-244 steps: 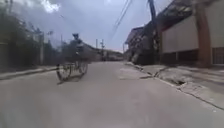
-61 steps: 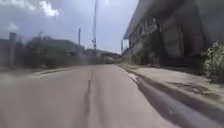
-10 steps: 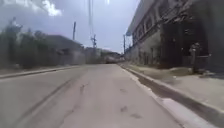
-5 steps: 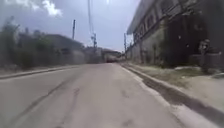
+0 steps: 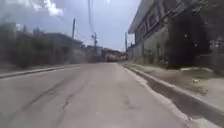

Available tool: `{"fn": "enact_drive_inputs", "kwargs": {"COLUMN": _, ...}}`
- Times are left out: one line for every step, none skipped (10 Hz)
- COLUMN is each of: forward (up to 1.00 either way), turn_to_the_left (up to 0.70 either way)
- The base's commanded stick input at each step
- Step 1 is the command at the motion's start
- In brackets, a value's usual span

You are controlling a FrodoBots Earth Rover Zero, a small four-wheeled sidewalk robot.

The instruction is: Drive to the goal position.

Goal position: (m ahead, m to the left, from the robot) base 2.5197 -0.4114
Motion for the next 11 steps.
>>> {"fn": "enact_drive_inputs", "kwargs": {"forward": 0.7, "turn_to_the_left": 0.0}}
{"fn": "enact_drive_inputs", "kwargs": {"forward": 0.7, "turn_to_the_left": 0.0}}
{"fn": "enact_drive_inputs", "kwargs": {"forward": 0.7, "turn_to_the_left": 0.0}}
{"fn": "enact_drive_inputs", "kwargs": {"forward": 0.7, "turn_to_the_left": 0.0}}
{"fn": "enact_drive_inputs", "kwargs": {"forward": 0.7, "turn_to_the_left": 0.0}}
{"fn": "enact_drive_inputs", "kwargs": {"forward": 0.7, "turn_to_the_left": 0.0}}
{"fn": "enact_drive_inputs", "kwargs": {"forward": 0.7, "turn_to_the_left": 0.0}}
{"fn": "enact_drive_inputs", "kwargs": {"forward": 0.7, "turn_to_the_left": 0.0}}
{"fn": "enact_drive_inputs", "kwargs": {"forward": 0.7, "turn_to_the_left": 0.0}}
{"fn": "enact_drive_inputs", "kwargs": {"forward": 0.7, "turn_to_the_left": 0.0}}
{"fn": "enact_drive_inputs", "kwargs": {"forward": 0.7, "turn_to_the_left": 0.0}}
